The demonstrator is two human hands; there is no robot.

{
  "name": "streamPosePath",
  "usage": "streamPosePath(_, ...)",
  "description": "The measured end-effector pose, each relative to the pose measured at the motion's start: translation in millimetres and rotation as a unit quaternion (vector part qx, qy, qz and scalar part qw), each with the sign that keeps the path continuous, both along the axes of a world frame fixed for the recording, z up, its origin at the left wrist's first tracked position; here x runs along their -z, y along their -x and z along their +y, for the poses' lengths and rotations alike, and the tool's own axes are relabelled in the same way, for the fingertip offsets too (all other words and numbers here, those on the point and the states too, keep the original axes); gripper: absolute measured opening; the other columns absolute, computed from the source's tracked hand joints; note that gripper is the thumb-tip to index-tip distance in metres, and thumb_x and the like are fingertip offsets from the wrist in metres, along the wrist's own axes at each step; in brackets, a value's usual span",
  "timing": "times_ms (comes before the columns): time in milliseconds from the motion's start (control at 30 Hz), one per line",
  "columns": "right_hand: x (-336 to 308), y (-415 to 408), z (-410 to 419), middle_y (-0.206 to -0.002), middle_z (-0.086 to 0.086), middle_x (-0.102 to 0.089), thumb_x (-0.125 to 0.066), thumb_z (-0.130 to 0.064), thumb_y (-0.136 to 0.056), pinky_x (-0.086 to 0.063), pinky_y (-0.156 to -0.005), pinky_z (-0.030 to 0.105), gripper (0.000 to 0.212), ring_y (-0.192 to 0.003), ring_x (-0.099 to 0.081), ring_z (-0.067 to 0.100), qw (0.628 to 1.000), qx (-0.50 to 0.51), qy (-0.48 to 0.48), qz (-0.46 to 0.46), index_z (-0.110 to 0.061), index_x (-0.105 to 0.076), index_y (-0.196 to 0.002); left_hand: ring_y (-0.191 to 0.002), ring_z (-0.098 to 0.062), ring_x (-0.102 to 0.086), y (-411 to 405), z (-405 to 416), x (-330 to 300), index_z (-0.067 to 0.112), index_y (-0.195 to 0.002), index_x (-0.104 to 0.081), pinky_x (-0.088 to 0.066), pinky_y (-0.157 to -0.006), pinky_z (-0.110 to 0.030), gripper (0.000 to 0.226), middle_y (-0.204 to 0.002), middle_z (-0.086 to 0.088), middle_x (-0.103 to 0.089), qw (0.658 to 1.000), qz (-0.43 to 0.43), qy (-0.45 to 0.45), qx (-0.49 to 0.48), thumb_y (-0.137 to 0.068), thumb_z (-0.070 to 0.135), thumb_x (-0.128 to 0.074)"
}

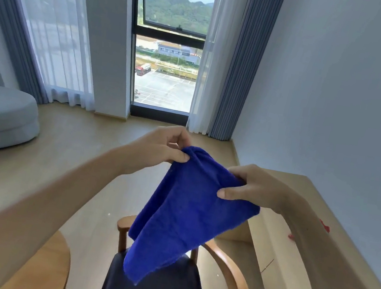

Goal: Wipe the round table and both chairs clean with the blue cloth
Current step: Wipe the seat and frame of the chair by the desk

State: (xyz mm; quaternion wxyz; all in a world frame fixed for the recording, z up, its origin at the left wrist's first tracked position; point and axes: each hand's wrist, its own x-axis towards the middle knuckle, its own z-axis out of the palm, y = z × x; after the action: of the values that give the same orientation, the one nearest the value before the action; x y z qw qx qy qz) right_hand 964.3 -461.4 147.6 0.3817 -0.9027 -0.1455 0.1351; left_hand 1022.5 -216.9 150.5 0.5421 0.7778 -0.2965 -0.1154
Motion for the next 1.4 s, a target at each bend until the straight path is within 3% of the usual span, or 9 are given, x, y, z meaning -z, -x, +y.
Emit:
streamPosePath(133,-1,-5,-5,-0.101,0.013,-0.061,-0.068,-0.015,-0.087,-0.054,-0.078,0.039,0.021,-0.091,-0.061,0.028,0.999,-0.006,0.031,-0.042,-0.003,-0.062,-0.104,-0.09,-0.01,-0.064,-4,13,0,0.019,-0.1,-0.066,-0.054,-0.078,-0.022,0.028,-0.1,-0.003,-0.067,1.0,-0.002,-0.008,0.008,-0.09,-0.005,-0.054)
streamPosePath(567,-12,-20,19,-0.087,-0.009,-0.068,-0.068,-0.011,-0.087,-0.051,-0.064,0.012,0.016,-0.081,-0.065,0.003,0.979,0.04,-0.073,-0.186,-0.026,-0.066,-0.093,-0.096,-0.028,-0.061,-13,39,-5,0.011,-0.097,-0.055,-0.054,-0.085,-0.041,0.021,-0.101,-0.012,-0.063,0.988,-0.031,-0.108,-0.105,-0.09,-0.006,-0.045)
streamPosePath(667,-16,-18,27,-0.089,-0.007,-0.068,-0.066,-0.015,-0.089,-0.053,-0.066,0.017,0.012,-0.084,-0.066,0.007,0.983,0.032,-0.088,-0.156,-0.019,-0.067,-0.101,-0.09,-0.029,-0.058,-14,37,-4,0.008,-0.099,-0.056,-0.052,-0.084,-0.044,0.022,-0.098,-0.014,-0.061,0.984,-0.031,-0.1,-0.143,-0.09,-0.005,-0.041)
streamPosePath(767,-19,-14,34,-0.098,0.006,-0.067,-0.063,-0.026,-0.092,-0.056,-0.076,0.032,0.022,-0.09,-0.067,0.019,0.994,-0.009,-0.073,-0.08,-0.01,-0.064,-0.107,-0.07,-0.015,-0.043,-8,29,-4,0.012,-0.077,-0.05,-0.036,-0.07,-0.034,0.014,-0.071,0.0,-0.048,0.988,0.023,-0.033,-0.152,-0.076,0.002,-0.04)
streamPosePath(867,-22,-8,40,-0.091,0.007,-0.062,-0.048,-0.049,-0.094,-0.051,-0.075,0.024,0.046,-0.083,-0.062,0.015,0.995,-0.035,-0.096,0.01,-0.005,-0.06,-0.102,-0.059,-0.011,-0.038,-2,28,-8,0.016,-0.066,-0.042,-0.028,-0.062,-0.03,0.008,-0.062,0.006,-0.042,0.984,0.127,0.068,-0.101,-0.059,0.013,-0.043)
streamPosePath(933,-23,-7,41,-0.082,0.006,-0.052,-0.036,-0.041,-0.101,-0.047,-0.069,0.019,0.044,-0.075,-0.053,0.012,0.986,-0.002,-0.154,0.056,-0.003,-0.057,-0.095,-0.061,-0.009,-0.044,-3,28,-11,0.02,-0.065,-0.047,-0.032,-0.065,-0.03,0.009,-0.064,0.005,-0.046,0.986,0.144,0.061,-0.061,-0.071,0.025,-0.051)
streamPosePath(1100,-29,-7,35,-0.085,0.001,-0.062,-0.041,-0.008,-0.099,-0.049,-0.069,0.019,0.022,-0.078,-0.059,0.008,0.991,0.006,-0.136,0.016,-0.005,-0.062,-0.094,-0.071,-0.012,-0.049,-7,28,-17,0.019,-0.074,-0.05,-0.038,-0.069,-0.029,0.013,-0.064,0.011,-0.054,0.994,0.042,-0.074,-0.075,-0.063,0.02,-0.058)
streamPosePath(1267,-39,-9,36,-0.071,-0.006,-0.062,-0.047,-0.005,-0.095,-0.046,-0.061,0.014,0.023,-0.066,-0.056,0.004,0.982,0.033,-0.18,-0.04,-0.011,-0.064,-0.08,-0.065,-0.017,-0.033,-7,28,-11,0.016,-0.066,-0.037,-0.025,-0.058,-0.029,0.023,-0.064,0.004,-0.039,0.99,0.018,-0.083,-0.109,-0.054,-0.002,-0.042)
streamPosePath(1400,-43,-9,32,-0.074,0.001,-0.06,-0.048,-0.008,-0.097,-0.044,-0.059,0.016,0.018,-0.066,-0.055,0.007,0.967,0.074,-0.227,-0.093,-0.003,-0.063,-0.088,-0.067,-0.016,-0.04,-15,37,4,0.015,-0.075,-0.042,-0.029,-0.057,-0.028,0.03,-0.071,0.001,-0.047,0.962,-0.141,-0.174,-0.158,-0.07,-0.013,-0.034)
